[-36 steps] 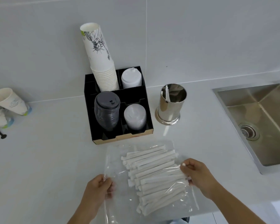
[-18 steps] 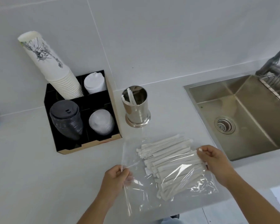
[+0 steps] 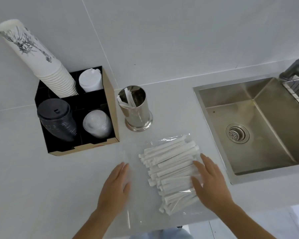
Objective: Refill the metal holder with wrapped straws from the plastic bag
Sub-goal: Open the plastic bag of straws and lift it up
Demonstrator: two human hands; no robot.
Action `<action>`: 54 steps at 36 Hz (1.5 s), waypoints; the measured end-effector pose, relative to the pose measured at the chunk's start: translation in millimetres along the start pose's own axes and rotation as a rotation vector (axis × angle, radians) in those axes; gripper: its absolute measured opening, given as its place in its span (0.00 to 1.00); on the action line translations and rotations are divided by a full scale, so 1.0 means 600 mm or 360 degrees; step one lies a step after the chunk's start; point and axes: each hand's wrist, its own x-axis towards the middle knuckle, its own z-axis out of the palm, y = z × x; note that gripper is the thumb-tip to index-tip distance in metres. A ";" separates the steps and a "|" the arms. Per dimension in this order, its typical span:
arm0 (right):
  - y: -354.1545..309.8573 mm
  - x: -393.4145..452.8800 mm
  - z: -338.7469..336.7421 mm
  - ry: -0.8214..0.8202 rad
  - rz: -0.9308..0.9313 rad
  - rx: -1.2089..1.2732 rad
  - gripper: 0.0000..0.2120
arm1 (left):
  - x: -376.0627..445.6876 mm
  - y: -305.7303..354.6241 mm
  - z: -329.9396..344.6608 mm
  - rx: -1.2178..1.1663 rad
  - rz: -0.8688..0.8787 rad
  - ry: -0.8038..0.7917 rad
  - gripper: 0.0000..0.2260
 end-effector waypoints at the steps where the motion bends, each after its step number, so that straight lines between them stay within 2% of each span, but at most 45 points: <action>1: -0.016 -0.009 0.013 -0.0007 -0.0082 -0.0028 0.21 | 0.008 -0.002 0.001 0.0082 0.0089 -0.0025 0.24; 6: -0.100 -0.050 0.079 -0.0124 -0.0392 -0.0103 0.25 | 0.067 -0.013 0.007 0.0480 0.0437 -0.0214 0.24; 11: -0.130 -0.069 0.119 -0.0159 -0.0399 -0.0227 0.25 | 0.106 -0.027 -0.002 0.0626 0.0460 -0.0390 0.32; 14: -0.119 -0.074 0.125 -0.0177 -0.0416 -0.0288 0.25 | 0.113 -0.044 -0.004 0.0608 0.0464 -0.0340 0.36; 21: -0.120 -0.078 0.127 -0.0122 -0.0372 -0.0411 0.23 | 0.122 -0.054 -0.008 0.0568 0.0432 -0.0242 0.36; 25: -0.150 -0.086 0.130 -0.0113 -0.0201 -0.0373 0.25 | 0.135 -0.054 -0.022 0.0517 0.0492 -0.0135 0.32; 30: -0.203 -0.080 0.137 -0.0077 -0.0017 -0.0283 0.27 | 0.161 -0.052 -0.039 0.0431 0.0598 -0.0151 0.20; 34: -0.245 -0.062 0.147 -0.0055 -0.0132 -0.0268 0.27 | 0.179 -0.044 -0.050 0.0401 0.0613 -0.0215 0.17; 38: -0.262 -0.048 0.174 -0.0059 -0.0304 -0.0332 0.24 | 0.200 -0.038 -0.056 0.0344 0.0621 -0.0268 0.19; 41: -0.255 -0.052 0.186 -0.0100 -0.0336 -0.0381 0.24 | 0.209 -0.028 -0.063 0.0305 0.0559 -0.0326 0.19; 47: -0.232 -0.062 0.189 -0.0113 -0.0327 -0.0378 0.24 | 0.223 -0.009 -0.072 0.0278 0.0470 -0.0353 0.08; 51: -0.217 -0.068 0.185 -0.0115 -0.0353 -0.0391 0.25 | 0.230 -0.010 -0.067 0.0161 0.0422 -0.0358 0.11; 54: -0.215 -0.068 0.186 -0.0104 -0.0357 -0.0377 0.25 | 0.233 -0.008 -0.069 0.0091 0.0413 -0.0319 0.09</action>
